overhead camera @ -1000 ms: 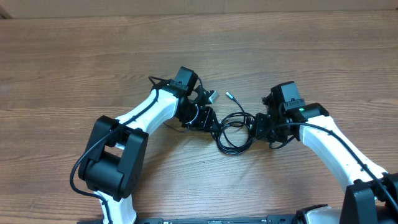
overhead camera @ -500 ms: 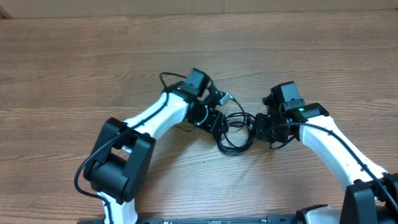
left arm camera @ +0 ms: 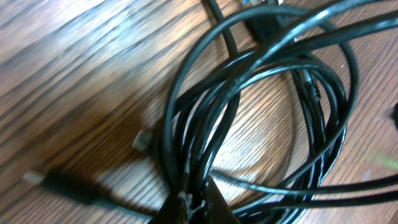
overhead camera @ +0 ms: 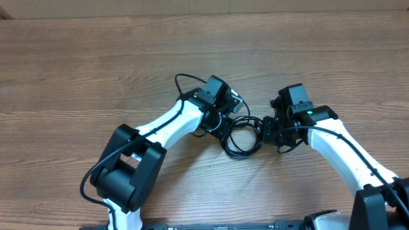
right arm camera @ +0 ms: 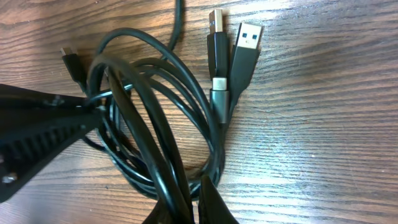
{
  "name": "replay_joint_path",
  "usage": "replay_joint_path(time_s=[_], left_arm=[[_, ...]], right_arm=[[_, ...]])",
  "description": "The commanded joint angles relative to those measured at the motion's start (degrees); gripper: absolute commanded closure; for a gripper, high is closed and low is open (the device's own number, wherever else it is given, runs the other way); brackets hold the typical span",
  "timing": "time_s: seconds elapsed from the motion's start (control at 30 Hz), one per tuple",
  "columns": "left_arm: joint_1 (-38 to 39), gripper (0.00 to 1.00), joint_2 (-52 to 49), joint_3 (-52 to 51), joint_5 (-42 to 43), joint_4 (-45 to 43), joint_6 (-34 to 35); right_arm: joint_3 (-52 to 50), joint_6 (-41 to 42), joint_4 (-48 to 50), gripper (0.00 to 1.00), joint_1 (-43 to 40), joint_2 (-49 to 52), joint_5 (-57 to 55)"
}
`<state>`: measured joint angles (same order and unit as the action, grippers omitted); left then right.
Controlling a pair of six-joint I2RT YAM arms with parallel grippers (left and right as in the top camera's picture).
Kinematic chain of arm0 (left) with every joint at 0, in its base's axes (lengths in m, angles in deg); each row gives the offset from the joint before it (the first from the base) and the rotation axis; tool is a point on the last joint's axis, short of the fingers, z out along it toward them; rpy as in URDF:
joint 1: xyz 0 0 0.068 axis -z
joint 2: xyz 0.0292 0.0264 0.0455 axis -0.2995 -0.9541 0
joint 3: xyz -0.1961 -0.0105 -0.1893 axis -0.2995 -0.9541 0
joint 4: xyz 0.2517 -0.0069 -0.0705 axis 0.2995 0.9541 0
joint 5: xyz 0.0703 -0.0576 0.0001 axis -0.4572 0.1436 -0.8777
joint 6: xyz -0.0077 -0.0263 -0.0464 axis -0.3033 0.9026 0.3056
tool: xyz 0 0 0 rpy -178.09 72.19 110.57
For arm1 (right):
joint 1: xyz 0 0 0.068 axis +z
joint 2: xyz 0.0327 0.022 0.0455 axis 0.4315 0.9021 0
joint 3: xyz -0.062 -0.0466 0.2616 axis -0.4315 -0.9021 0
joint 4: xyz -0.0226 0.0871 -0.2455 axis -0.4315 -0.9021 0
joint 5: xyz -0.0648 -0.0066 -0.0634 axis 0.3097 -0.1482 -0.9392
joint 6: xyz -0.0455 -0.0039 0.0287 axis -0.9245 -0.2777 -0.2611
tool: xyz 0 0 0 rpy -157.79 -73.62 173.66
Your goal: Untangle cables
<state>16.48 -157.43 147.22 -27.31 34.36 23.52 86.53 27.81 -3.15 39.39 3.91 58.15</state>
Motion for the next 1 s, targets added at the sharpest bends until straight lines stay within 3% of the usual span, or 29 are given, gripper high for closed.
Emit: replay_joint_path(time_s=[0.0,0.5,0.63,0.8,0.87,0.97], left_arm=[[-3.37,0.96,3.82,1.92,-0.5,2.69,1.46],[-21.27,0.93,19.04,1.97,0.04,11.89,1.46],[-23.91,0.7,19.1,1.95,2.67,13.55,3.48],[-23.17,0.64,19.1,1.95,7.91,13.11,4.31],[-21.55,0.57,19.1,1.95,8.55,12.41,2.82],[-18.58,0.55,18.99,1.9,8.07,10.99,-1.46]], right_arm=[[0.02,0.24,0.15,0.96,0.04,0.07,-0.09],[0.02,0.26,-1.07,0.96,0.04,0.07,-0.07],[0.02,0.24,-1.09,0.96,0.04,0.07,-0.07],[0.02,0.24,-1.05,0.96,0.04,0.07,-0.07],[0.02,0.24,-1.05,0.96,0.04,0.07,-0.07],[0.02,0.24,-1.05,0.96,0.04,0.07,-0.07]])
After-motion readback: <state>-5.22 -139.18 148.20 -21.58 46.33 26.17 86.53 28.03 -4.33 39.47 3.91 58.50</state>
